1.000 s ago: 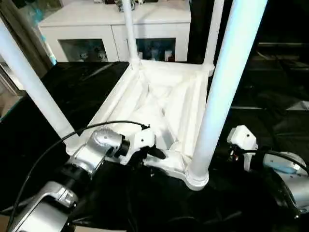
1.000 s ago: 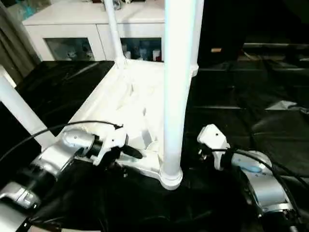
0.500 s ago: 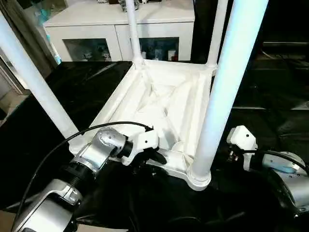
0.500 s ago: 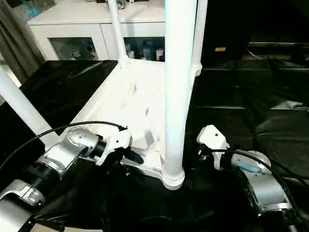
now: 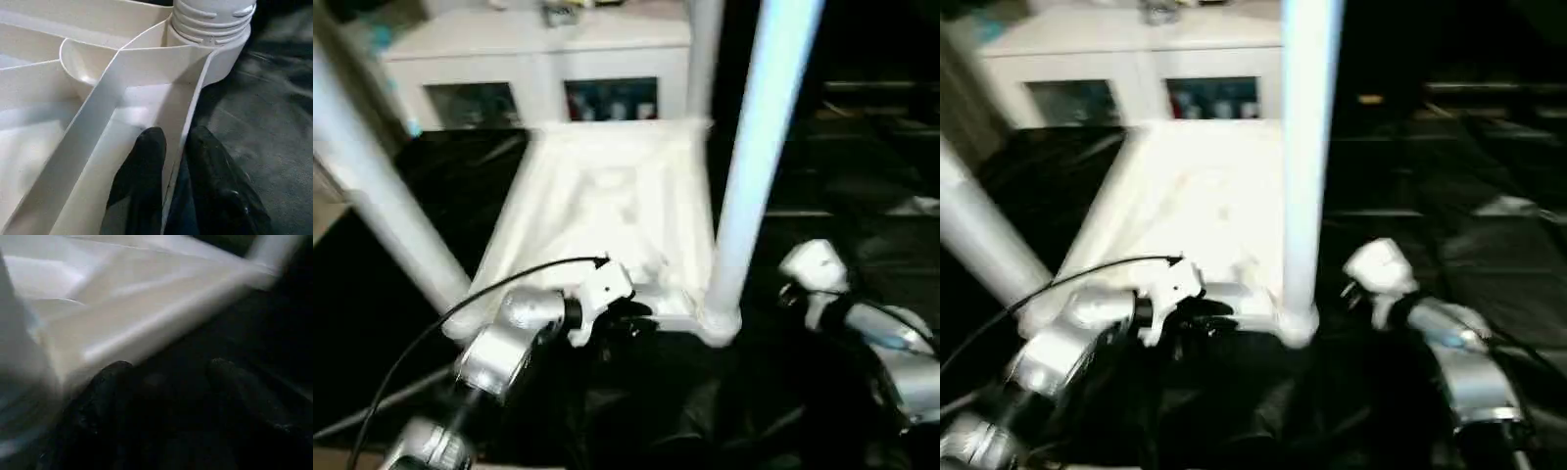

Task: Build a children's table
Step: Rotate table base

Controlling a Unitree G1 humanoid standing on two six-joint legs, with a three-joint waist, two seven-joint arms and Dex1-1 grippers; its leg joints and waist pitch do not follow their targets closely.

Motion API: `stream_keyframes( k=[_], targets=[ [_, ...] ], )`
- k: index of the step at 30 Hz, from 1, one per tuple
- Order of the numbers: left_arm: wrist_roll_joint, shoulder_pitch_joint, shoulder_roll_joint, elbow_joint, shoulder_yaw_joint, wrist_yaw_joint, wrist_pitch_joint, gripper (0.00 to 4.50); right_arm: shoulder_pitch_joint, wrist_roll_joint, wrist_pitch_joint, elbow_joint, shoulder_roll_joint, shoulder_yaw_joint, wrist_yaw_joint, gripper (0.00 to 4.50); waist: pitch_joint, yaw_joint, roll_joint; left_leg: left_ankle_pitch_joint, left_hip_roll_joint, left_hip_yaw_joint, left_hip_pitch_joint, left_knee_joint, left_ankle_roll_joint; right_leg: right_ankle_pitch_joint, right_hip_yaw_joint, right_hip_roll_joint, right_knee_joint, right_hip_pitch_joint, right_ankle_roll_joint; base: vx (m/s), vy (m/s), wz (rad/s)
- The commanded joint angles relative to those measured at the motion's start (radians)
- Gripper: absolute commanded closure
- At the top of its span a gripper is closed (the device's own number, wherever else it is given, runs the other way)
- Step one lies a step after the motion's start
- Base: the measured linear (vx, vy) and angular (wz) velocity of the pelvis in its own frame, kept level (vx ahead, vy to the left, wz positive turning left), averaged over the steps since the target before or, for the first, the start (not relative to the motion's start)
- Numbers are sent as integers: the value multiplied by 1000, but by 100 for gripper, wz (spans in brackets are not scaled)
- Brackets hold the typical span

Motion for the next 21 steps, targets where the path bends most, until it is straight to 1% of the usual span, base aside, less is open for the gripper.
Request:
stream_keyframes(
  k=[1, 2, 3, 4, 5, 6, 7, 8, 9, 10, 11, 12, 13, 14, 15, 18, 19, 21],
  targets=[
    [25, 37, 24, -28, 59, 75, 83, 385, -22, 13, 3, 0, 15, -7, -15, 165, -57, 14, -39, 14, 65, -27, -17, -75, 154, -2, 33, -85, -80, 60, -289, 0, 0, 0],
    [33, 79, 21, -105, 52, 98, 143, 390, -30, 11, 3, 10, 23, -4, -32, 165, -57, 9, -51, 30, 64, -24, -17, -74, 171, 2, 32, -85, -80, 59, -291, 0, 0, 0],
    [35, 88, 22, -120, 49, 102, 153, 395, -31, 9, 3, 13, 25, -2, -35, 165, -57, 9, -51, 30, 64, -24, -17, -74, 171, 2, 32, -85, -80, 59, -291, 0, 0, 0],
    [42, 116, 22, -169, 37, 117, 185, 400, -36, 3, 1, 20, 30, 3, -44, 165, -57, 9, -57, 49, 65, -24, -17, -73, 183, 14, 31, -85, -79, 59, -292, 0, 0, 0],
    [44, 130, 23, -196, 30, 124, 199, 410, -39, -1, -1, 24, 34, 4, -46, 165, -59, 13, -46, 75, 67, -26, -16, -72, 194, 41, 29, -87, -74, 58, -300, 0, 0, 0],
    [37, 141, 14, -210, 28, 133, 195, 410, -43, -5, -3, 32, 38, 8, -45, 165, -60, 14, -57, 85, 70, -23, -12, -71, 207, 54, 26, -83, -76, 52, -306, 0, 0, 0],
    [37, 141, 14, -210, 28, 133, 195, 422, -43, -5, -3, 32, 38, 8, -45, 165, -61, 17, -52, 95, 71, -25, -14, -70, 211, 63, 25, -85, -69, 55, -311, 0, 0, 0],
    [29, 150, 6, -225, 28, 142, 193, 426, -47, -9, -5, 37, 41, 10, -43, 165, -62, 21, -57, 116, 72, -25, -14, -69, 220, 84, 23, -84, -65, 53, -312, 0, 0, 0],
    [15, 152, -5, -231, 30, 144, 153, 426, -56, -9, -3, 44, 48, 17, -35, 165, -62, 21, -71, 126, 72, -24, -13, -69, 226, 97, 22, -84, -65, 54, -311, 0, 0, 0],
    [5, 146, -7, -227, 28, 129, 97, 428, -66, -11, -3, 49, 55, 24, -28, 165, -62, 22, -69, 140, 73, -25, -13, -67, 237, 111, 21, -85, -61, 52, -314, 0, 0, 0],
    [-3, 141, -7, -223, 27, 116, 68, 429, -71, -13, -2, 52, 58, 28, -25, 165, -64, 24, -65, 152, 73, -26, -12, -65, 241, 128, 22, -86, -57, 52, -316, 0, 0, 0],
    [-7, 139, -9, -227, 29, 116, 78, 429, -73, -13, -2, 53, 60, 31, -24, 165, -65, 22, -74, 161, 74, -25, -11, -64, 243, 145, 22, -85, -56, 51, -318, 0, 0, 0],
    [-11, 134, -9, -224, 30, 110, 76, 431, -77, -17, -1, 55, 62, 36, -24, 165, -66, 24, -72, 174, 74, -26, -11, -63, 245, 163, 23, -86, -51, 51, -322, 0, 0, 0],
    [-20, 128, -6, -225, 27, 93, 84, 431, -83, -20, -2, 57, 64, 42, -22, 165, -67, 25, -76, 193, 74, -25, -10, -61, 252, 199, 23, -85, -48, 50, -327, 0, 0, 0],
    [-18, 125, -2, -221, 23, 87, 79, 435, -84, -19, -1, 56, 65, 43, -21, 165, -67, 28, -79, 199, 74, -24, -9, -60, 255, 212, 23, -85, -46, 49, -330, 0, 0, 0],
    [-10, 112, 16, -207, 5, 59, 60, 438, -87, -16, 0, 55, 67, 46, -15, 165, -67, 32, -82, 201, 73, -23, -10, -59, 253, 221, 24, -87, -43, 50, -331, 0, 0, 0],
    [-5, 105, 26, -200, -8, 39, 41, 438, -86, -19, -1, 54, 65, 48, -13, 165, -68, 32, -81, 202, 72, -23, -10, -58, 252, 224, 24, -86, -42, 50, -331, 0, 0, 0],
    [-2, 97, 37, -188, -23, 17, 22, 438, -86, -21, -3, 55, 61, 49, -11, 165, -69, 34, -82, 212, 72, -22, -9, -56, 252, 241, 24, -86, -39, 50, -332, 0, 0, 0]
  ],
)
